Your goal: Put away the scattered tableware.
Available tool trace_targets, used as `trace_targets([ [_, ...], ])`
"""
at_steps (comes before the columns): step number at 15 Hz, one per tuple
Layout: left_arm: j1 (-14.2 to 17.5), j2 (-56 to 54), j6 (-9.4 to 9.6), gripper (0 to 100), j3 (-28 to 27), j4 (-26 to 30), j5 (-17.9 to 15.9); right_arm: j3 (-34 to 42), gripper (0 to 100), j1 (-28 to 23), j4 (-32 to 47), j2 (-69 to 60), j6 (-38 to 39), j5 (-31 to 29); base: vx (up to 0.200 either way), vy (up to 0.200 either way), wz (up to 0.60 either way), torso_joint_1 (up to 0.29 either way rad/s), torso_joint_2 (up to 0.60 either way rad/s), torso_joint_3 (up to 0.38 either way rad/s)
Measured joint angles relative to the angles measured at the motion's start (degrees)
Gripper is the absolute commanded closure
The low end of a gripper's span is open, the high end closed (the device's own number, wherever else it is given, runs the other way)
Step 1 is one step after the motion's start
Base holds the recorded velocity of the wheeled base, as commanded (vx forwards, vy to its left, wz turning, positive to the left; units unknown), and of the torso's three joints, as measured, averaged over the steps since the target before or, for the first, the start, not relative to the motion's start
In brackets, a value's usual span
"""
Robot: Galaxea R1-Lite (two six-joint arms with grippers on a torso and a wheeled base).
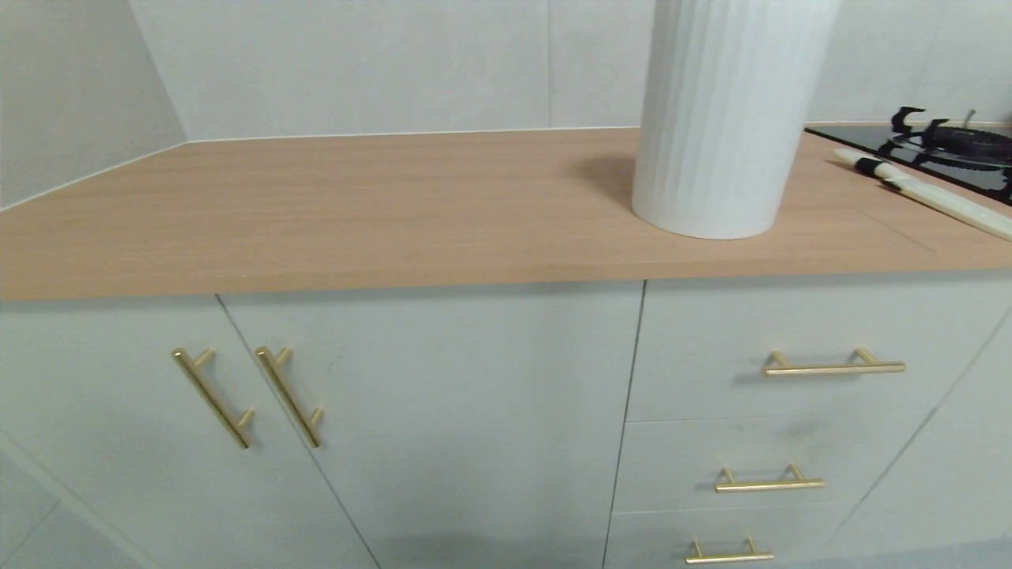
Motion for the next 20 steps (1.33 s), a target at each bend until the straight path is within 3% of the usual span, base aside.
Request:
trace_targets([
  [7, 0.00, 0.00, -0.05, 0, 0.00, -0.02, 0.02, 0.00, 0, -0.02, 0.00, 0.01, 0.01, 0.00, 0.000, 0.000, 0.00, 0.000, 0.00, 0.000],
  [10, 0.00, 0.00, -0.05, 0, 0.00, -0.05, 0.02, 0.00, 0, 0.00, -0.02, 0.01, 0.00, -0.01, 0.000, 0.000, -0.60, -0.009, 0.00, 0.002],
  [20, 0.00, 0.00, 0.02, 0, 0.00, -0.02, 0.02, 0.00, 0, 0.00, -0.02, 0.04, 0.06, -0.01, 0.000, 0.000, 0.00, 0.000, 0.00, 0.000],
])
